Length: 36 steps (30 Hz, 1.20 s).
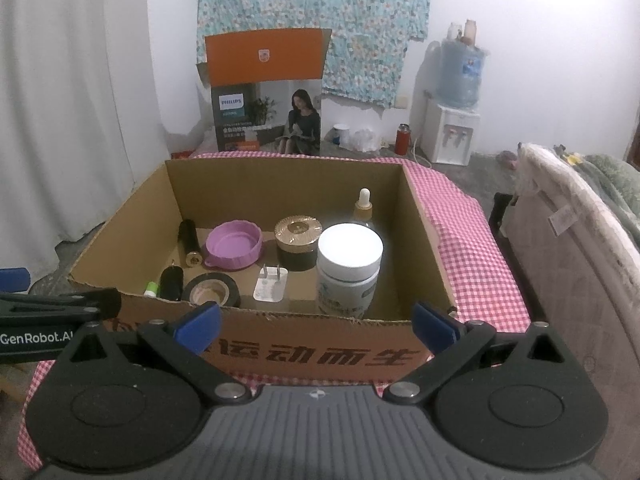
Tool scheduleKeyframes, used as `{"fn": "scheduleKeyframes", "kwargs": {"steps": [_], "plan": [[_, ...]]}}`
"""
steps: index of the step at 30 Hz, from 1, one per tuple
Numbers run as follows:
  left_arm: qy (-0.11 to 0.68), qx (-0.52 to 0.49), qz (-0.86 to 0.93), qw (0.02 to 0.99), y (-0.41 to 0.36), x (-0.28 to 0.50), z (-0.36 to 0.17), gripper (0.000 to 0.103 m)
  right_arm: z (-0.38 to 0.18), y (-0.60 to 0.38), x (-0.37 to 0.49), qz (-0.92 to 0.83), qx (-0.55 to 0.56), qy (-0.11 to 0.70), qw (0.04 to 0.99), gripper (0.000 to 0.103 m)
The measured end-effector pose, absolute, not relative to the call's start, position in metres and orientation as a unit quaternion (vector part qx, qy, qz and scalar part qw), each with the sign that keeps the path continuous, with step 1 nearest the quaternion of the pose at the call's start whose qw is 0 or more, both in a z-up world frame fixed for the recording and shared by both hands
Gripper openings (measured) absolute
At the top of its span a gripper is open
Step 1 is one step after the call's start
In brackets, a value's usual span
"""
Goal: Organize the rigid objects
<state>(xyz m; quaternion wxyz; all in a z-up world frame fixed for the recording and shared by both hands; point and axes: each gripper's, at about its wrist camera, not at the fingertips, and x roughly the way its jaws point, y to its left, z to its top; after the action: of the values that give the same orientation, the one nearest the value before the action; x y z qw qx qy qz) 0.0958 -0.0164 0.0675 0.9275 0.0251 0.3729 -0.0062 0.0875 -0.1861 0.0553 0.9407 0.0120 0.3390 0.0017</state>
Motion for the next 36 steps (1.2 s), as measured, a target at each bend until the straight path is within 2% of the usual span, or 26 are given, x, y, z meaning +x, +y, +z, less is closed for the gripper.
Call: {"fn": "scheduleKeyframes", "kwargs": {"steps": [36], "plan": [[0.384,0.016,-0.010,0.923,-0.0172,0.0974,0.0656,0.103,0.0520,-0.1901,0.0903,0.000,0.014,0.346,0.938,0.103]]}}
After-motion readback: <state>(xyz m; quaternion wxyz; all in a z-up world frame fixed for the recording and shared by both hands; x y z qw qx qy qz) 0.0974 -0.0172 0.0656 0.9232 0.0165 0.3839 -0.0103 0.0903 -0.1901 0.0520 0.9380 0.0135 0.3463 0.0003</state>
